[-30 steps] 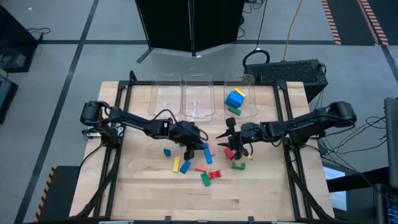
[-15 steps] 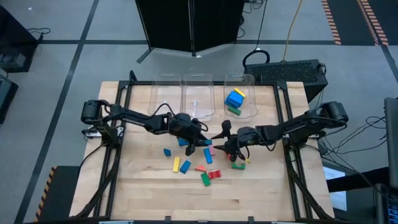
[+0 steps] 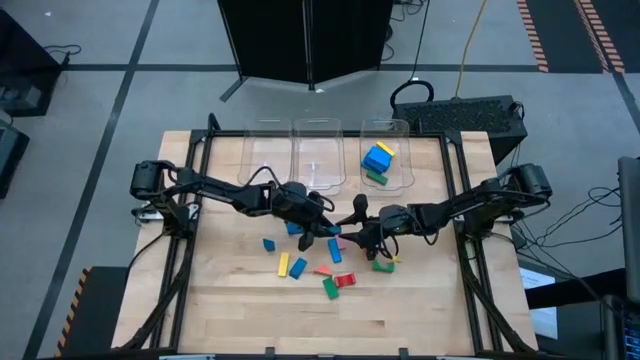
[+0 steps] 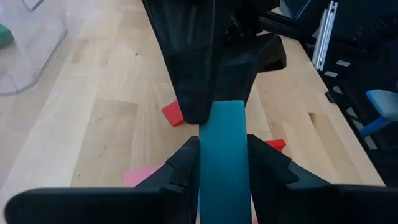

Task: Sort blocks by size
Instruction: Put the dark blue rectangular block into the right transparent bin

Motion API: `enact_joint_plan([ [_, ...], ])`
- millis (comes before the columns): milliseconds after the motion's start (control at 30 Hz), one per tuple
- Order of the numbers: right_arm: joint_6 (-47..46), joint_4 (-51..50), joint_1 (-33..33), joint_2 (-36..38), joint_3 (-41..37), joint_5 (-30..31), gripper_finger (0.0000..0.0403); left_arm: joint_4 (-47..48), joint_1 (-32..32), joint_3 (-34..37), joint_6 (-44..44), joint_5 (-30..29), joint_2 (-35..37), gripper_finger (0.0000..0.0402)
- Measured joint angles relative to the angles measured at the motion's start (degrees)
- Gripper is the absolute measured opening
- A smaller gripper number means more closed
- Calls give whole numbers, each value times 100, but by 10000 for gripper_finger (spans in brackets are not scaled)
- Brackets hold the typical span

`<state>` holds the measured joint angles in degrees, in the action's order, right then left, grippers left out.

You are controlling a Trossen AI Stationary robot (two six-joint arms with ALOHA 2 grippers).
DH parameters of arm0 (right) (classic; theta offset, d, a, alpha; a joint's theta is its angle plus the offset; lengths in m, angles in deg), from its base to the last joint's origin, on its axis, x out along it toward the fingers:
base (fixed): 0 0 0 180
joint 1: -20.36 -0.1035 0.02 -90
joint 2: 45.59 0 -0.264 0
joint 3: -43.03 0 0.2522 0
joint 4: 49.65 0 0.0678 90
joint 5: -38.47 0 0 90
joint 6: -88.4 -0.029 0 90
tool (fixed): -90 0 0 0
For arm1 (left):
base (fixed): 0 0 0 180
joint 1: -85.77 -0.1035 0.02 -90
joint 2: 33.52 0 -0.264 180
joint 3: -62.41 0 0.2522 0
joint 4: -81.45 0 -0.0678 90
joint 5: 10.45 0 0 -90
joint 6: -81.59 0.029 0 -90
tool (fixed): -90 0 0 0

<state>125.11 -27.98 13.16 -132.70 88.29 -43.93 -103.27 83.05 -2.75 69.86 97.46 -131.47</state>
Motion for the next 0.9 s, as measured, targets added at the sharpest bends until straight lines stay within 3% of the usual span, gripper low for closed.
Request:
enact_joint_plan([
  [900,385,125,153,11,2,-304,68,22,-192,-86,-638,351,0,96],
])
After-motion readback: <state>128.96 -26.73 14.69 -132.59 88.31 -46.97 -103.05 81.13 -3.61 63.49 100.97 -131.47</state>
